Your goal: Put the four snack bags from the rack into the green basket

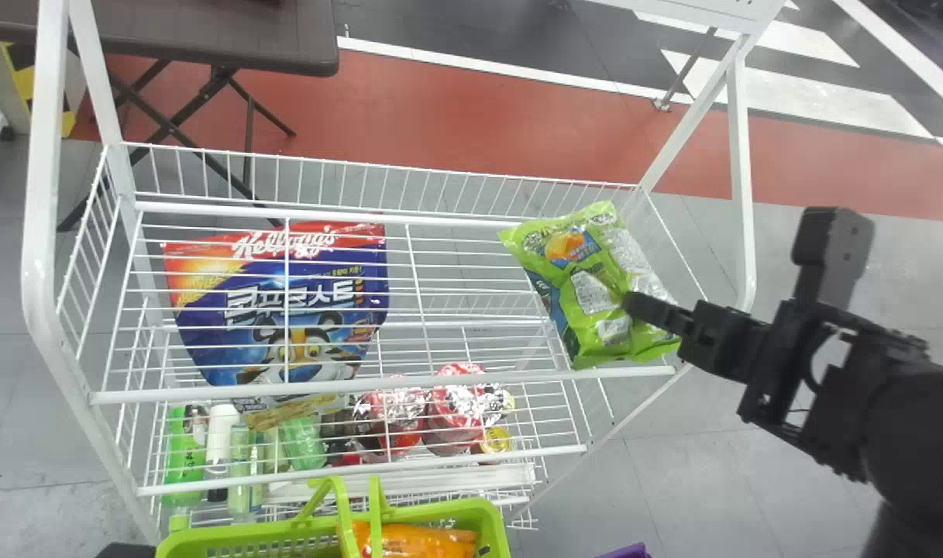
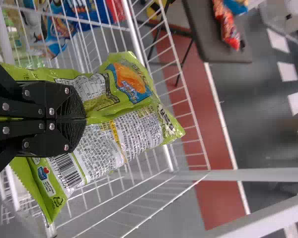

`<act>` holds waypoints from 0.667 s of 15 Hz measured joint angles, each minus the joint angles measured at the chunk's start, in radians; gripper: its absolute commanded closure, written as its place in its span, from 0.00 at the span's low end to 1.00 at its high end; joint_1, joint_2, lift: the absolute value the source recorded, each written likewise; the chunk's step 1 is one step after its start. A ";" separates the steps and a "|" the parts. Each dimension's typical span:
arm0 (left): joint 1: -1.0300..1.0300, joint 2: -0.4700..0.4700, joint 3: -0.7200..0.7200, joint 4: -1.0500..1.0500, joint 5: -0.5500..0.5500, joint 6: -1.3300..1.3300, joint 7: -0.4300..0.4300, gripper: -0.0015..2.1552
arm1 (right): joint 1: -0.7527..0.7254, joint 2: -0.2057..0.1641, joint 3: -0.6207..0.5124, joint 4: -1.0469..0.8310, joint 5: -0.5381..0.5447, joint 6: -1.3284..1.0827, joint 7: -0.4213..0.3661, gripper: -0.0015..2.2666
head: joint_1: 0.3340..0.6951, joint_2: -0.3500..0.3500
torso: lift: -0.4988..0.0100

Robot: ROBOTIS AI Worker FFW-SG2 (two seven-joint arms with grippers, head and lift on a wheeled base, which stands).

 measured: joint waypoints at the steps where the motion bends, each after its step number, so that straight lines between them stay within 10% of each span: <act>1: 0.001 0.000 0.002 -0.003 0.000 -0.001 0.003 0.94 | 0.021 0.008 -0.029 -0.046 -0.049 0.000 0.007 0.93 | 1.00 0.00 | 0.97; 10: 0.002 -0.016 0.048 -0.055 0.009 0.007 0.024 0.94 | 0.310 0.035 -0.358 -0.239 -0.507 0.000 0.131 0.93 | 1.00 0.00 | 0.97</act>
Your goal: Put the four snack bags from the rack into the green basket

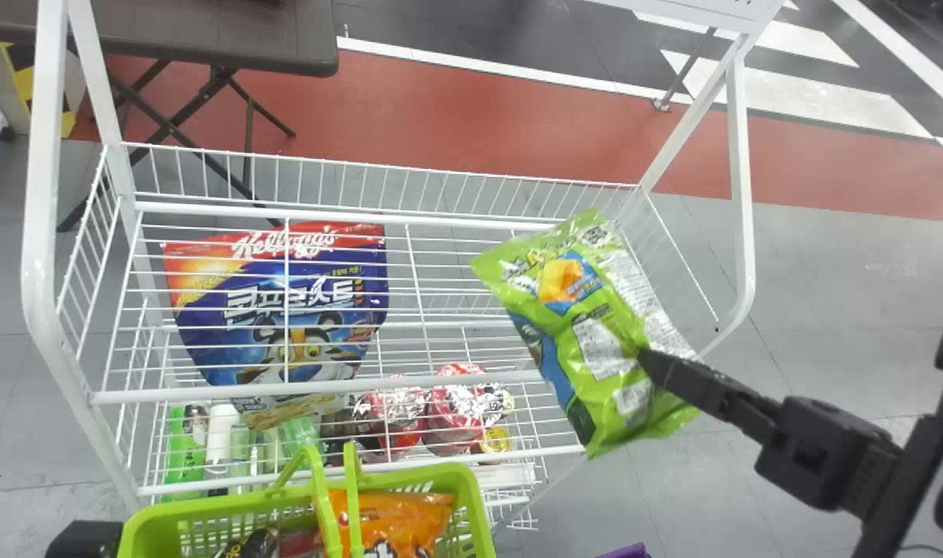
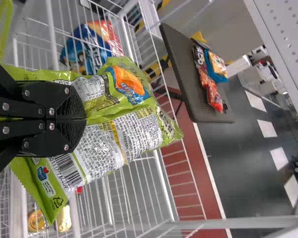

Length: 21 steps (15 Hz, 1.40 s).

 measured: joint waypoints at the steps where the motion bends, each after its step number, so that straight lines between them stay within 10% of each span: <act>1: -0.001 -0.004 0.004 0.000 0.001 -0.001 0.005 0.94 | 0.020 0.000 0.002 -0.010 -0.003 0.000 0.015 0.93 | 1.00 0.00 | 0.97; 17: 0.017 -0.005 0.038 -0.021 0.011 0.016 -0.009 0.94 | 0.255 -0.001 0.503 0.086 0.221 0.000 0.038 0.93 | 1.00 0.00 | 0.97; 21: 0.024 -0.005 0.034 -0.025 0.010 0.016 -0.010 0.94 | 0.293 -0.049 0.678 0.139 0.322 0.000 -0.018 0.93 | 1.00 0.00 | 0.97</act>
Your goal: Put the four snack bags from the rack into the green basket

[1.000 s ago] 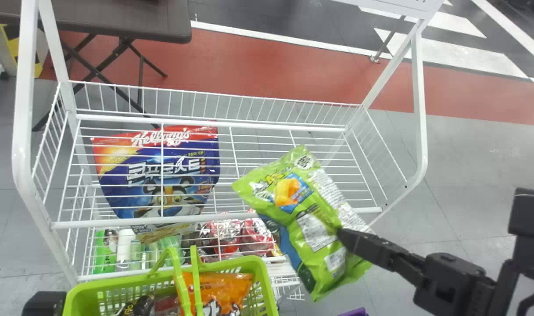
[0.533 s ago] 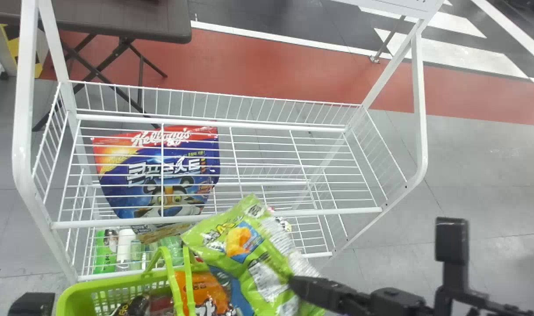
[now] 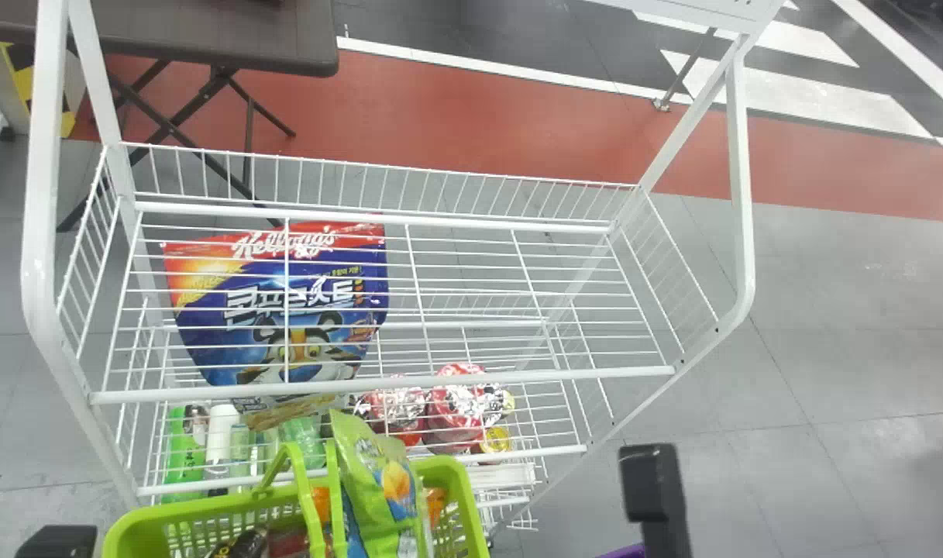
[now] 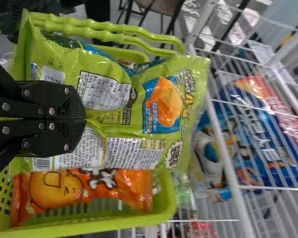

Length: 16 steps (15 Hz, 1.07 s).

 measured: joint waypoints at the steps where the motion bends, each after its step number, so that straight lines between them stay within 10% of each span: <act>1: 0.001 0.000 0.001 0.000 0.000 0.000 0.000 0.94 | 0.007 -0.024 0.042 0.025 0.022 0.000 -0.022 0.93 | 1.00 0.00 | 0.97; 6: 0.001 -0.004 0.005 0.003 0.000 -0.002 0.002 0.94 | -0.003 -0.103 0.167 0.144 0.097 0.000 -0.072 0.91 | 1.00 0.00 | 0.97; 7: -0.002 -0.004 0.005 0.005 0.000 -0.001 0.003 0.94 | -0.004 -0.106 0.171 0.152 0.099 0.000 -0.073 0.79 | 1.00 0.00 | 0.97; 9: -0.010 -0.005 0.002 0.008 -0.003 0.000 0.005 0.94 | -0.006 -0.101 0.136 0.149 0.067 0.000 -0.073 0.11 | 1.00 0.00 | 0.97; 10: -0.012 -0.005 0.000 0.009 -0.005 0.001 0.006 0.94 | -0.006 -0.095 0.110 0.144 0.044 0.000 -0.068 0.00 | 1.00 0.00 | 0.97; 16: -0.002 0.000 0.014 0.004 -0.001 0.006 -0.007 0.94 | -0.008 -0.067 0.016 0.105 0.014 0.000 -0.020 0.03 | 1.00 0.00 | 0.97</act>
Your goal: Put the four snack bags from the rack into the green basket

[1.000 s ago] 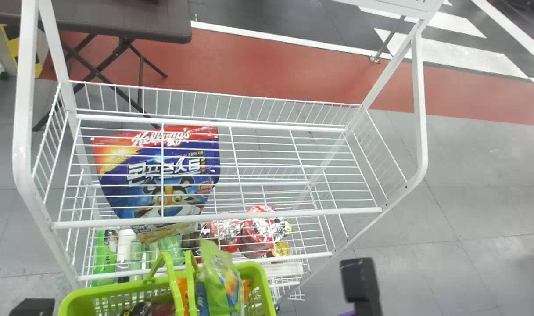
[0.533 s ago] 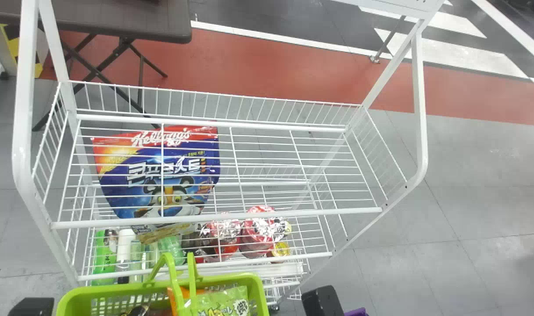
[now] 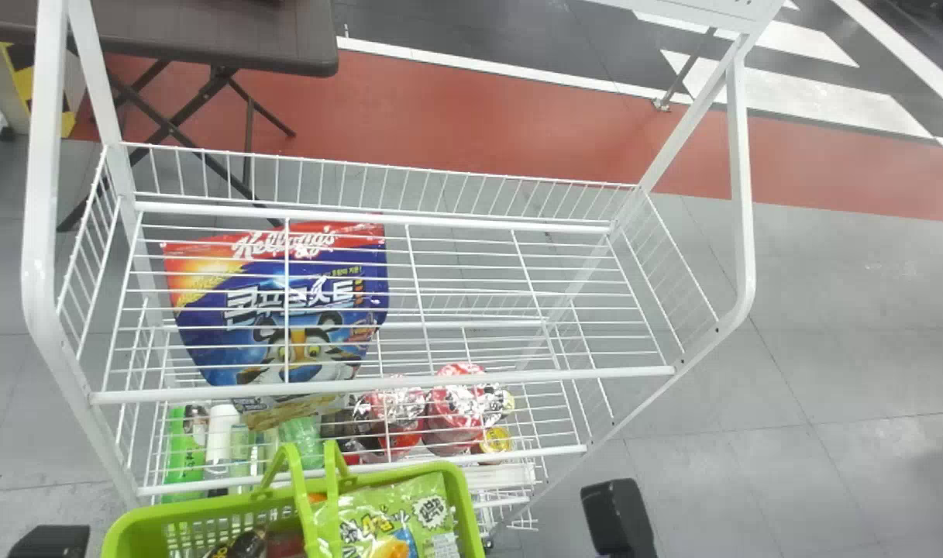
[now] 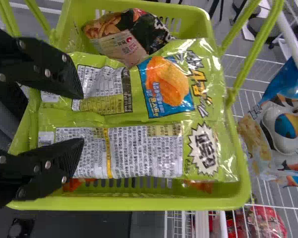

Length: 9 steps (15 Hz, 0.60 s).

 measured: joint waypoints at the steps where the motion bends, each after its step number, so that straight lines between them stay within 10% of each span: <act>1: 0.002 0.000 0.001 -0.002 0.001 0.000 -0.001 0.94 | -0.001 0.011 -0.028 -0.013 -0.013 0.000 0.013 0.03 | 1.00 0.00 | 0.97; 5: 0.009 0.000 -0.008 -0.003 -0.002 -0.002 0.002 0.94 | 0.000 0.064 -0.094 -0.052 -0.021 -0.077 0.000 0.06 | 1.00 0.00 | 0.97; 9: 0.024 -0.002 -0.020 0.008 -0.014 -0.013 0.001 0.94 | -0.005 0.081 -0.052 0.012 0.084 -0.743 -0.124 0.06 | 1.00 0.00 | 0.97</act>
